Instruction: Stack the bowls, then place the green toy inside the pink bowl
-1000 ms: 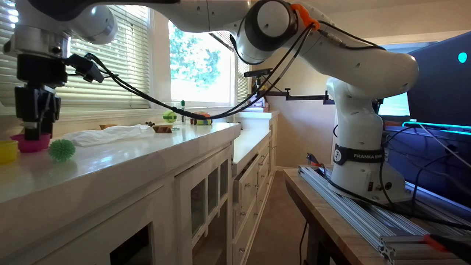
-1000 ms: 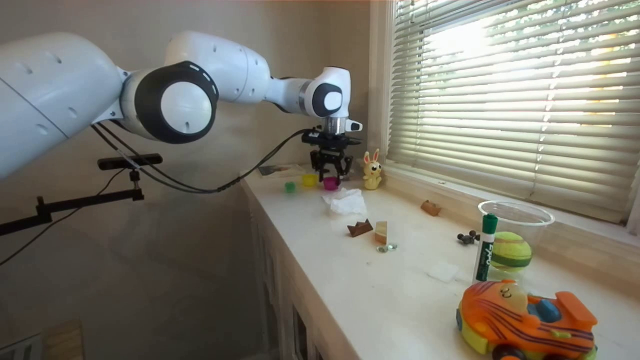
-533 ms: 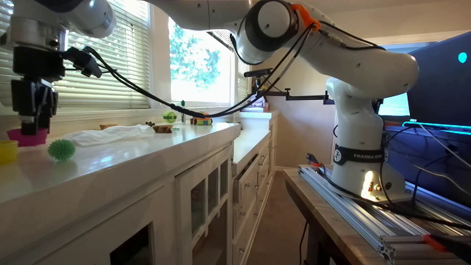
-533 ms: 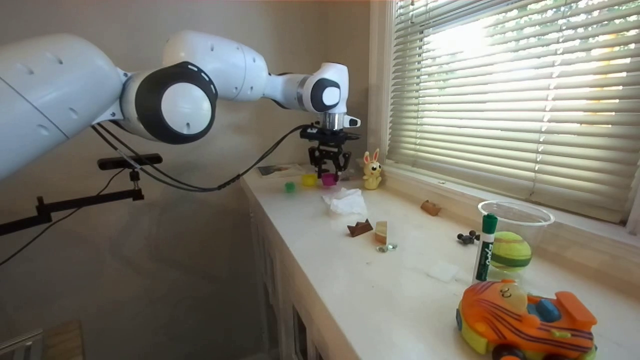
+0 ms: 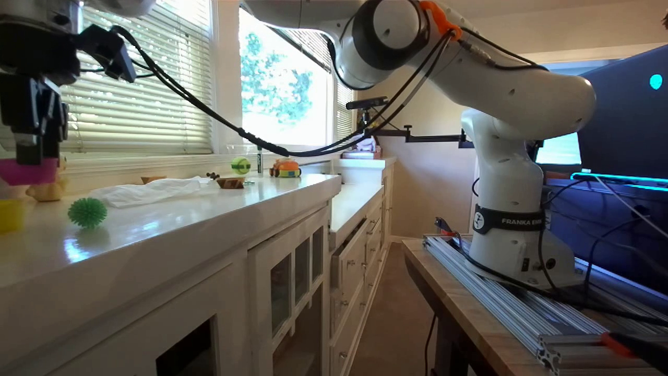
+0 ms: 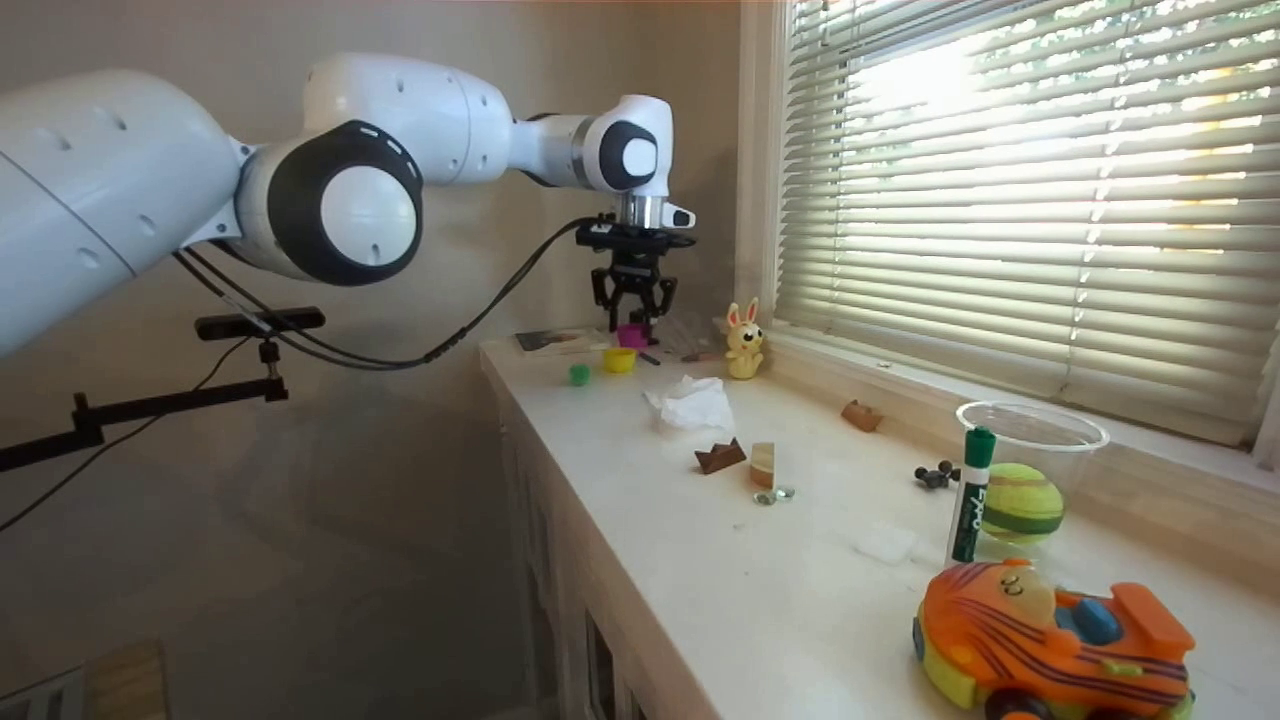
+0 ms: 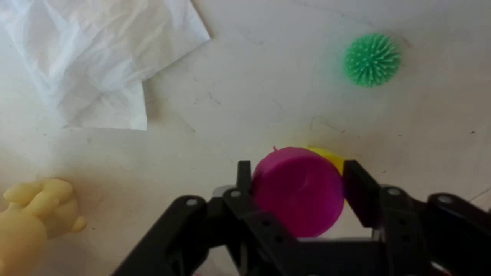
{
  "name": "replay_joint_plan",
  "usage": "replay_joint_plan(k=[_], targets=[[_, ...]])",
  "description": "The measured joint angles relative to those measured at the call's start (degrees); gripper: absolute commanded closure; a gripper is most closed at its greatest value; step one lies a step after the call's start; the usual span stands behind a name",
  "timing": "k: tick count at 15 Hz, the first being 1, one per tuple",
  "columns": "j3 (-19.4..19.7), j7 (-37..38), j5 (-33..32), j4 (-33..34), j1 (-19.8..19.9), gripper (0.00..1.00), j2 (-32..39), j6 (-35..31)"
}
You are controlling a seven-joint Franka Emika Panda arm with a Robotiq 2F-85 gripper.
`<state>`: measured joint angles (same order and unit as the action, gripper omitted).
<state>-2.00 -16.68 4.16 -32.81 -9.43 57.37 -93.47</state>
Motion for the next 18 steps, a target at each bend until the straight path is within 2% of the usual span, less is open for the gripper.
replay_joint_plan(k=[18], targets=[[0.0, -4.1, 0.0, 0.6, -0.8, 0.64, 0.7, 0.2]])
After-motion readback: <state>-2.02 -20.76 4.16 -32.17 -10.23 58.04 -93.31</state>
